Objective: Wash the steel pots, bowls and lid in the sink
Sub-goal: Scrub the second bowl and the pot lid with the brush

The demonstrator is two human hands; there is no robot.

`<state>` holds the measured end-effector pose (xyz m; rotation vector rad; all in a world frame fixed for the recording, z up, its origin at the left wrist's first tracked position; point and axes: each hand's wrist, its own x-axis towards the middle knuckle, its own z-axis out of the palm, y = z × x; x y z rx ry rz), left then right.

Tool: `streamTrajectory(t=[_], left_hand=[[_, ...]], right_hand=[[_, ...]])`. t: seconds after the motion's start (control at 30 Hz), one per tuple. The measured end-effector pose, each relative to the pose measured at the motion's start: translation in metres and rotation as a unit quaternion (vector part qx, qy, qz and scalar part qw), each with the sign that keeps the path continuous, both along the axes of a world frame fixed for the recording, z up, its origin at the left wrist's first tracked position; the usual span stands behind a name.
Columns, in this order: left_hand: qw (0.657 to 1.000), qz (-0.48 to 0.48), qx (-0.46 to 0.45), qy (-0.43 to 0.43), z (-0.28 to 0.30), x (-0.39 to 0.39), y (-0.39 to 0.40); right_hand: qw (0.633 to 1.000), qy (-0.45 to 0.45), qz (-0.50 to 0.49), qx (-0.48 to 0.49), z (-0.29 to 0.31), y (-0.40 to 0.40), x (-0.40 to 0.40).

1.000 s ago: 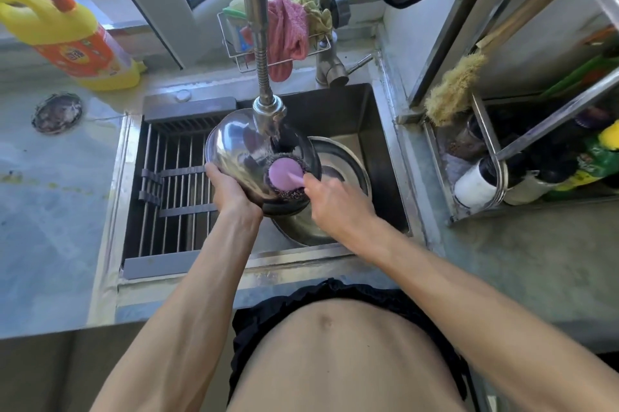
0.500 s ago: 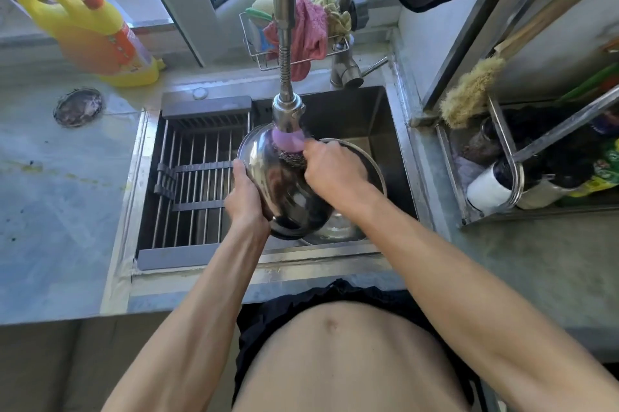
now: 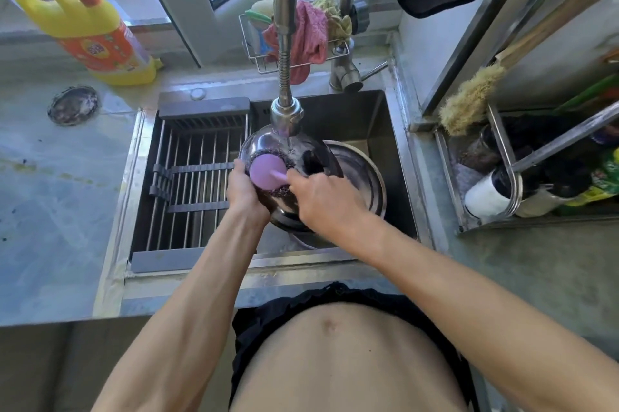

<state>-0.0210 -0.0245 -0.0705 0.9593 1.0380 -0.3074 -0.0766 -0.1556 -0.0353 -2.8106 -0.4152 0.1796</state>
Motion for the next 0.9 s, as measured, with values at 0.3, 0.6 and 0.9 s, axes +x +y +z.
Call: streamTrajectory(t=[0.3, 0.6, 0.9], left_hand=[[0.993, 0.110, -0.037, 0.035, 0.007, -0.002, -0.002], [0.991, 0.109, -0.084, 0.004, 0.016, -0.006, -0.014], [0.997, 0.057, -0.052, -0.001, 0.012, -0.007, -0.011]], right_hand=[[1.000, -0.012, -0.015, 0.020, -0.014, -0.027, -0.023], [0.990, -0.039, -0.110, 0.073, -0.021, -0.047, -0.044], [0.967, -0.012, -0.206, 0.149, -0.031, -0.060, -0.046]])
